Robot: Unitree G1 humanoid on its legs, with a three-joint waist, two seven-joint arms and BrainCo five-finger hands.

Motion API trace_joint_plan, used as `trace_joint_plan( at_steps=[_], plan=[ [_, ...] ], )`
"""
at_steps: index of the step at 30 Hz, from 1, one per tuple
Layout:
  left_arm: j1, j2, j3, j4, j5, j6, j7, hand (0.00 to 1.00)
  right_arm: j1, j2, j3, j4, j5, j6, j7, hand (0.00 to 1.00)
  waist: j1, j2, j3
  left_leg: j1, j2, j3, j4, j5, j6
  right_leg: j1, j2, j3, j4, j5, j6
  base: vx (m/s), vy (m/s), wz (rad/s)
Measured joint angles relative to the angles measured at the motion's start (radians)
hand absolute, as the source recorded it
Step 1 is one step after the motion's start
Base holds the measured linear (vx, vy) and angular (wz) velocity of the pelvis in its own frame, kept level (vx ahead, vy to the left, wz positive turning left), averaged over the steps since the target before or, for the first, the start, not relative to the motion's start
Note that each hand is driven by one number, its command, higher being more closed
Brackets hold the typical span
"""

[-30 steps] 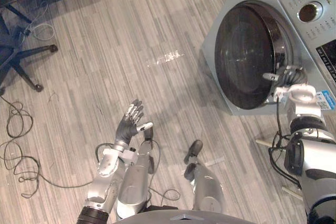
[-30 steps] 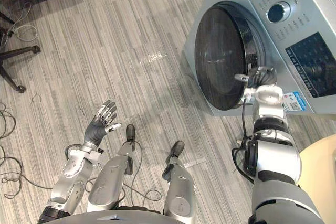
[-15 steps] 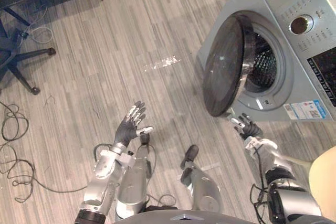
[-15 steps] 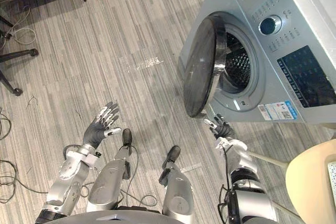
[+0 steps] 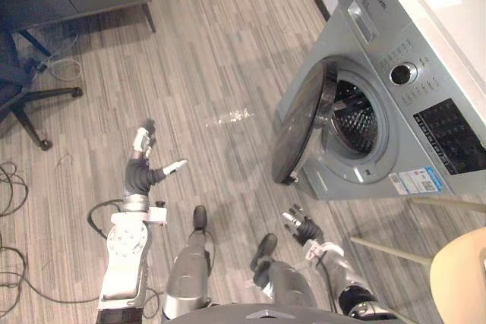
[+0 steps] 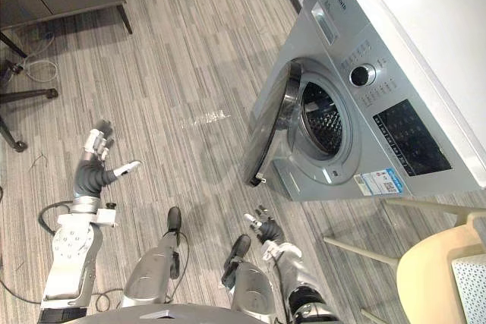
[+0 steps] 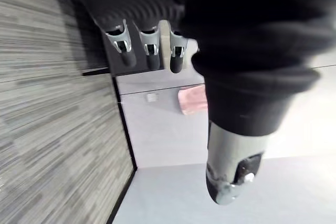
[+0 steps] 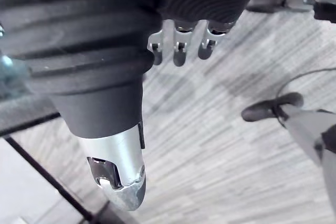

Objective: Pick up the laundry basket with both hands and put the clothes into the washing machine.

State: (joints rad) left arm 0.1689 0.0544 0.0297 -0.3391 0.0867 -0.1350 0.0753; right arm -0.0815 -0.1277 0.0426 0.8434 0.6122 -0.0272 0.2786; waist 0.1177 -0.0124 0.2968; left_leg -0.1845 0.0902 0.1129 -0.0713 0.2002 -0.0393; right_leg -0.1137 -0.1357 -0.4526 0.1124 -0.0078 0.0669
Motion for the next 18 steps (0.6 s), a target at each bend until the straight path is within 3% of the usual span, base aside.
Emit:
trace_joint_plan(
  at_steps=[3, 9, 12, 15, 18],
  plan=[
    [-0.018, 0.007, -0.08, -0.046, 0.033, -0.012, 0.013, 0.0, -0.004, 0.005, 0.075, 0.01, -0.032, -0.015, -0.005, 0.0, 0.005, 0.0, -0.004, 0.032, 0.005, 0.022, 0.003, -0.008, -0.004, 0.02, 0.002, 0.02, -0.001, 0.0, 0.0, 0.01, -0.02, -0.15],
    [-0.106, 0.042, -0.313, -0.044, -0.052, -0.033, -0.067, 0.0, 0.033, 0.024, 0.187, 0.077, -0.167, -0.007, 0.001, 0.0, -0.015, 0.005, -0.045, 0.037, 0.009, 0.034, 0.019, -0.019, -0.006, 0.036, 0.006, 0.035, -0.035, 0.019, -0.002, 0.02, -0.012, -0.09],
    [-0.18, 0.064, -0.47, -0.027, -0.156, -0.034, -0.134, 0.0, 0.038, 0.038, 0.191, 0.08, -0.185, 0.005, 0.001, 0.0, -0.024, 0.008, -0.052, 0.046, 0.011, 0.057, 0.017, -0.023, -0.005, 0.042, 0.011, 0.056, -0.06, 0.027, -0.003, 0.01, -0.006, -0.18],
    [-0.247, 0.065, -0.552, 0.001, -0.259, -0.018, -0.195, 0.0, 0.009, 0.037, 0.18, 0.075, -0.187, 0.005, -0.02, 0.0, -0.037, 0.013, -0.057, 0.045, 0.012, 0.08, 0.014, -0.023, -0.004, 0.024, 0.01, 0.08, -0.068, 0.036, -0.004, -0.01, -0.001, -0.25],
    [-0.318, 0.066, -0.593, 0.018, -0.279, -0.014, -0.2, 0.0, 0.03, 0.018, 0.126, -0.085, -0.184, 0.006, -0.051, 0.0, -0.049, 0.013, -0.058, 0.026, 0.015, 0.111, 0.013, -0.023, -0.005, -0.01, 0.014, 0.113, -0.071, 0.054, -0.004, 0.0, -0.013, -0.32]
  ],
)
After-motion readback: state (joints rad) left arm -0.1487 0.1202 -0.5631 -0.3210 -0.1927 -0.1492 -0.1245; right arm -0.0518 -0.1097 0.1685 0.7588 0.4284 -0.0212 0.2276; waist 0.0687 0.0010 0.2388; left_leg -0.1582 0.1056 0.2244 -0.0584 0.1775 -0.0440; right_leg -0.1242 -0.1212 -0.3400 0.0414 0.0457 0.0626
